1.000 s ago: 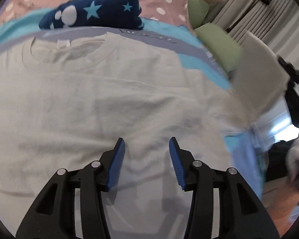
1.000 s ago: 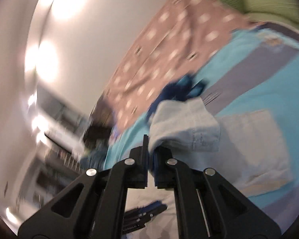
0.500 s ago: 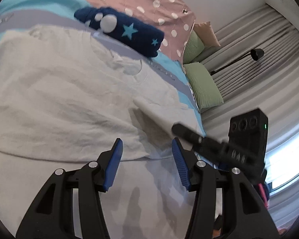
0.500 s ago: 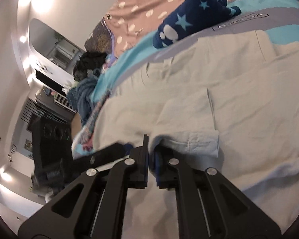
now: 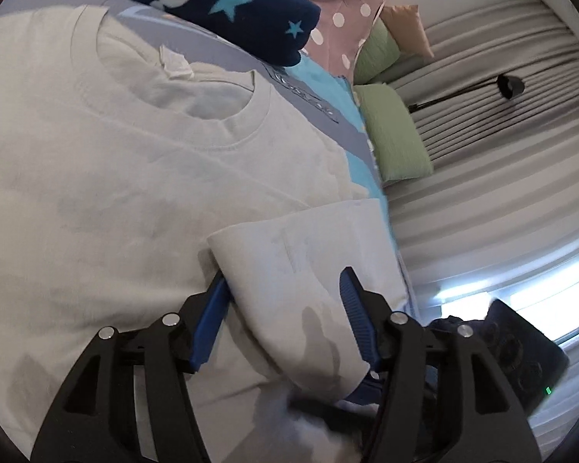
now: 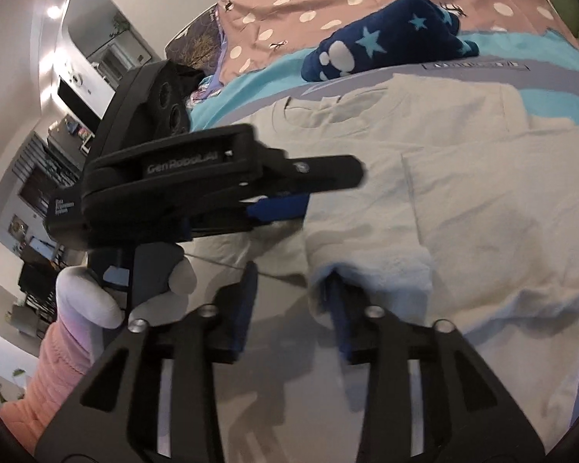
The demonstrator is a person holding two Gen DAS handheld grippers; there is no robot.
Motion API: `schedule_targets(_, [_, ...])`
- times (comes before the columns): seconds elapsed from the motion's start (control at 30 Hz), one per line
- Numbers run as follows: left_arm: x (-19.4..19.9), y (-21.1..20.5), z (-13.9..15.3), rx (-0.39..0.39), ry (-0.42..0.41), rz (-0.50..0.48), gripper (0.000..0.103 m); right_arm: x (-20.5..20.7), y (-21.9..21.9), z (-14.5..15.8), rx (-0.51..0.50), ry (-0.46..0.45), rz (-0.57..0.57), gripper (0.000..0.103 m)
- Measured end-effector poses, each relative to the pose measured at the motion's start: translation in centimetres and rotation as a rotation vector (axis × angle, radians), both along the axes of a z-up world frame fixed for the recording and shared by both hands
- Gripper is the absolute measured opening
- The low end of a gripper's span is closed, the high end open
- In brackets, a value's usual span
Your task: Fold small clothes
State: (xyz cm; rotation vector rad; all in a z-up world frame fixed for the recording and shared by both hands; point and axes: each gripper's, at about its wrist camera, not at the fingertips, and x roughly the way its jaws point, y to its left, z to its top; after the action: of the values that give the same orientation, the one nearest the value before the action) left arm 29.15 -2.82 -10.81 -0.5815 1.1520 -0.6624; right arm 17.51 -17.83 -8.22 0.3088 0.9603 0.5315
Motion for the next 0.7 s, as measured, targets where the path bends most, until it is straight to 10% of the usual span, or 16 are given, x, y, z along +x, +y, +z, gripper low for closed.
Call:
schedule_targets(0.27, [-1.7,3.8,1.9,0.131,-0.096,0.115,0.059,2.3,-1.8,-1.3,0.079,0.081,-0.121,0.046])
schedule_targets(0.37, [-2.8,6.0,2.8,0.16,-0.128,0.159,0.059,3.2,-0.7,-0.4,0.034,0.041,-0.178,0.03])
schedule_targets(0.57, [-4.5,9.5,4.2,0.149,-0.154,0.224,0.059,0.4,6.6,0.9,-0.092,-0.138,0.145,0.03])
schedule_targets(0.7, [-4.6,9.5,4.2,0.145,-0.137,0.204,0.06,0.6,6.1,0.1,-0.1,-0.106,0.116,0.03])
